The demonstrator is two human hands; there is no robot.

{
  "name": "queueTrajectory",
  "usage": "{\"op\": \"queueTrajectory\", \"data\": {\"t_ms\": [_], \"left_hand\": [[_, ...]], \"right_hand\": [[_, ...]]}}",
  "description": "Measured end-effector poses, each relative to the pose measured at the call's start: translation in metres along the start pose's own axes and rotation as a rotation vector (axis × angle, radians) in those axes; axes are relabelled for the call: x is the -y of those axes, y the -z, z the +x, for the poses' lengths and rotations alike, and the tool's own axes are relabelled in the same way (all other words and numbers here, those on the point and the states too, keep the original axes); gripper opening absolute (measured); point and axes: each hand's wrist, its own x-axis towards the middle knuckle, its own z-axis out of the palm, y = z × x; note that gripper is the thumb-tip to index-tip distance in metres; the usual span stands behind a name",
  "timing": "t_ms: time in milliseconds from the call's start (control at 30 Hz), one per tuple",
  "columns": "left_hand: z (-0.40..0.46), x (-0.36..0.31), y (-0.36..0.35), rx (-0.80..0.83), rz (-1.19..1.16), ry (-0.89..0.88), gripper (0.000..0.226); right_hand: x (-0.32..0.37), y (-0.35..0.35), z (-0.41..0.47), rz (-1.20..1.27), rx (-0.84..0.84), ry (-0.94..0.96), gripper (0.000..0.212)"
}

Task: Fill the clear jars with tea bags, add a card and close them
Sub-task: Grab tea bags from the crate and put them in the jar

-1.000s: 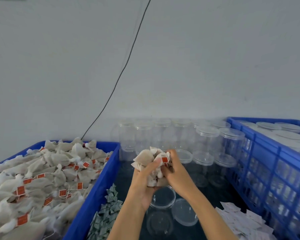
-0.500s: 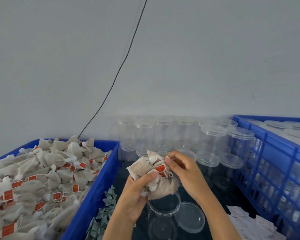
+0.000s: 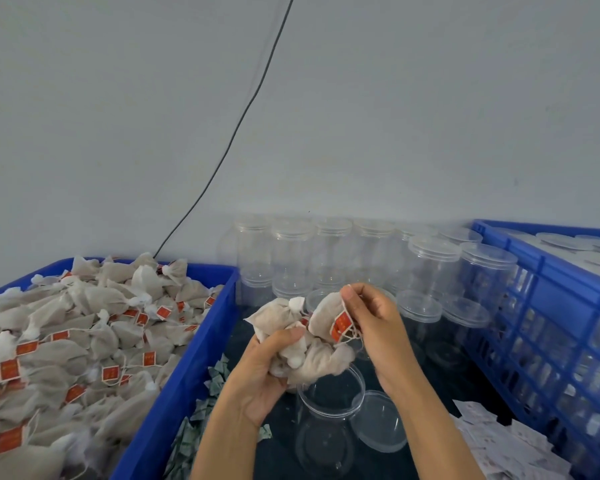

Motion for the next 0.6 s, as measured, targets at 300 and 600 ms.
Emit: {"op": "queueTrajectory", "data": {"t_ms": [300, 600], "left_hand": [[0.004, -0.009, 0.030, -0.157, -0.225, -0.091, 0.029], [0.005, -0.006, 0.022, -0.193, -0.287, -0.068, 0.041]], "right_hand": [[-0.012, 0.020, 0.000, -0.436, 0.063, 0.085, 0.010], [-0.029, 0.021, -0.004, -0.732, 0.379, 0.006, 0.013]]}}
